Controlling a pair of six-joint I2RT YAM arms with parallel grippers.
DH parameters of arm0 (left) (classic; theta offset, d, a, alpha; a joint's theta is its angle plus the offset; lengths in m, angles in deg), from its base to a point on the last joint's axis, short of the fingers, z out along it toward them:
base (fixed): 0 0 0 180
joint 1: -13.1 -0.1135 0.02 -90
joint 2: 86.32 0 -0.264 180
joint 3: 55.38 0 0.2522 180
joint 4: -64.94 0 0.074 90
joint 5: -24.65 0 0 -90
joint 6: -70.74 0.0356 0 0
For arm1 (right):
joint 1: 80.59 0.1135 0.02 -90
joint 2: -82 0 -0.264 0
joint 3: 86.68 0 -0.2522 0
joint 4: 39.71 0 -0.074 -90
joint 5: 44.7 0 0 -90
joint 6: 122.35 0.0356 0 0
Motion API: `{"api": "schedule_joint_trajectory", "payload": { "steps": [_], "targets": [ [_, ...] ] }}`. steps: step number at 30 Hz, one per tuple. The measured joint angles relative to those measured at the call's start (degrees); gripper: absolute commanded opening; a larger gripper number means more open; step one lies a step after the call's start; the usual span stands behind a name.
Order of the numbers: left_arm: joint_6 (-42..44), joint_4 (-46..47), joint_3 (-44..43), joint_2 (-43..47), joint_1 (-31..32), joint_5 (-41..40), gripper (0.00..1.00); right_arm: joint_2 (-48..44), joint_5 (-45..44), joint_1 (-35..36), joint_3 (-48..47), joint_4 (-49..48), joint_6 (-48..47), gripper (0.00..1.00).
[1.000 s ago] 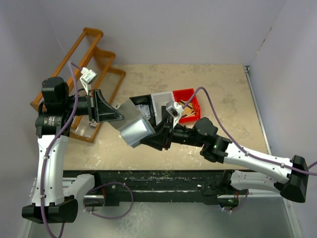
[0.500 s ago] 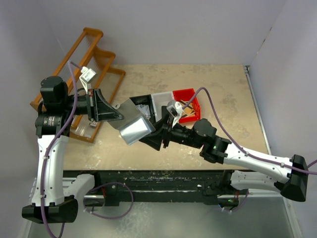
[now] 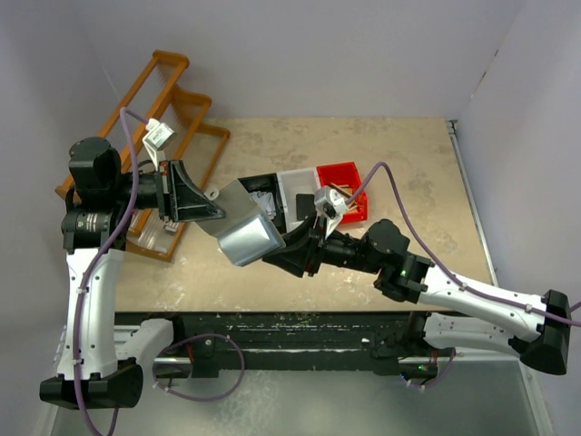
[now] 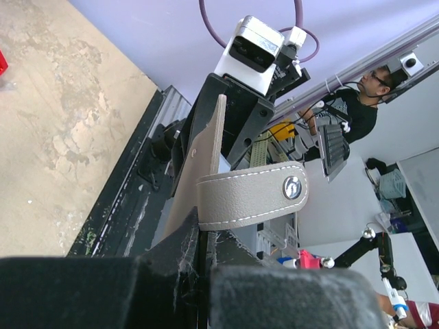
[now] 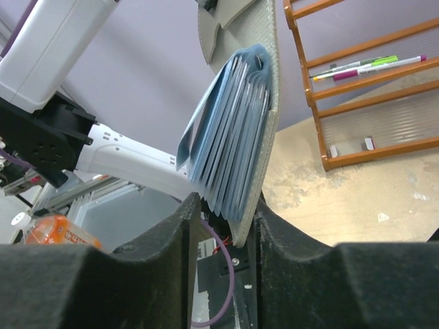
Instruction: Take the credit cards out of the card holder
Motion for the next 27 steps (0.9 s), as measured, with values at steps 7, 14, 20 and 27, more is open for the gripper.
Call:
{"api": "schedule_joint_trajectory", "payload": {
  "steps": [7, 14, 20, 27],
  "targets": [
    [-1.20, 0.79, 0.00, 0.07, 0.00, 0.00, 0.00, 0.44, -1.86, -0.02, -0.04, 0.81, -0.04, 0.26],
    [-1.49, 1.44, 0.00, 0.68, 0.00, 0.02, 0.00, 3.10, -5.22, -0.02, -0.55, 0.68, 0.72, 0.44],
    [-1.46, 1.46, 0.00, 1.31, -0.02, 0.04, 0.00, 4.24, -6.12, 0.00, -0.66, -0.81, 2.19, 0.63],
    [-0.61, 0.87, 0.00, 1.33, -0.02, 0.02, 0.00, 5.27, -5.75, 0.11, -0.66, -4.70, 4.48, 0.66]
  ]
}}
